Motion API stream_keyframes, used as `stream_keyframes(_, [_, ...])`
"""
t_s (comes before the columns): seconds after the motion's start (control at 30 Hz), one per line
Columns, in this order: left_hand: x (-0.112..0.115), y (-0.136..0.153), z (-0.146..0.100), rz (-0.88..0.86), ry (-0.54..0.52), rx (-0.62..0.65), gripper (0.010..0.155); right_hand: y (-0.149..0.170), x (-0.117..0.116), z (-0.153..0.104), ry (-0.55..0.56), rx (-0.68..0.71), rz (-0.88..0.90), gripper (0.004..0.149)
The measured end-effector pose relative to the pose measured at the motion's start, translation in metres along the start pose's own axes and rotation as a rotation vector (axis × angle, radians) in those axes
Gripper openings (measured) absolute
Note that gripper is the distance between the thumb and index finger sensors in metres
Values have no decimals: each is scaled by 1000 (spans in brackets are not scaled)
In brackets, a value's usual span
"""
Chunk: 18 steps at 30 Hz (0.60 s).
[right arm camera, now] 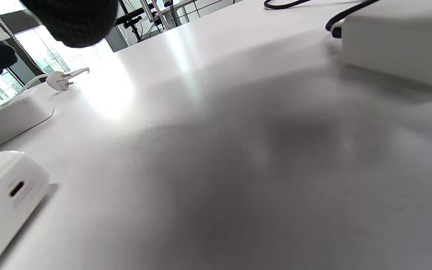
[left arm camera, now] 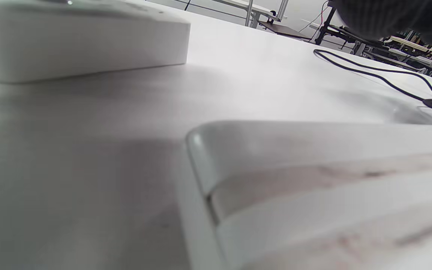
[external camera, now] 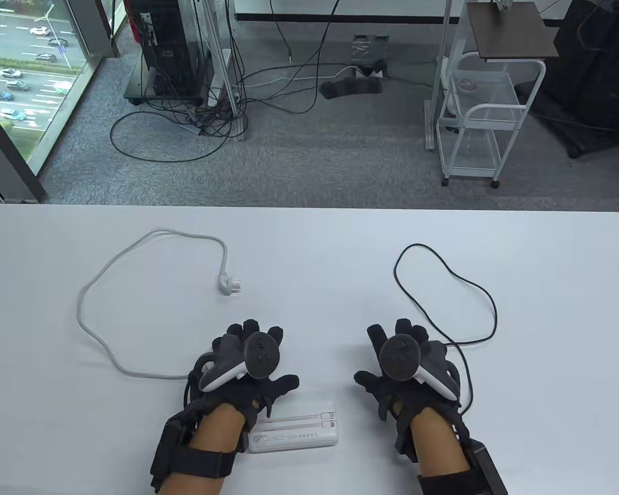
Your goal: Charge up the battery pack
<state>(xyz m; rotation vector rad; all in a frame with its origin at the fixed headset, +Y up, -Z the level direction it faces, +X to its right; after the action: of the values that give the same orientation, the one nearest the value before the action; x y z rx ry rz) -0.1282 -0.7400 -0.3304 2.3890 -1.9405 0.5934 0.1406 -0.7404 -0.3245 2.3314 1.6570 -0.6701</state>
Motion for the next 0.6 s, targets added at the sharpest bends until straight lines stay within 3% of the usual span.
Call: stream_keyframes(0.6, [-5,3,-2,-9,-17,-2,102,1,-1,-2,-16,-19,-19,87])
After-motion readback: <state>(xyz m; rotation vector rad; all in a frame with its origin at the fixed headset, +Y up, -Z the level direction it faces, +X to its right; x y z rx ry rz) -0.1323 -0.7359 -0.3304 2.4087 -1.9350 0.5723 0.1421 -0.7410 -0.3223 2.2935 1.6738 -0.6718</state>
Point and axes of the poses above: the tracker on the back of each hand, its own y axis roughly to the little-finger side, its own z axis roughly from the wrist to the fingertips, x = y × z, the point moved 3 cm from there along z, roughly from the wrist to the fingertips, and after that the axes turned 8 degrees about -y, right-handed, at the moved point
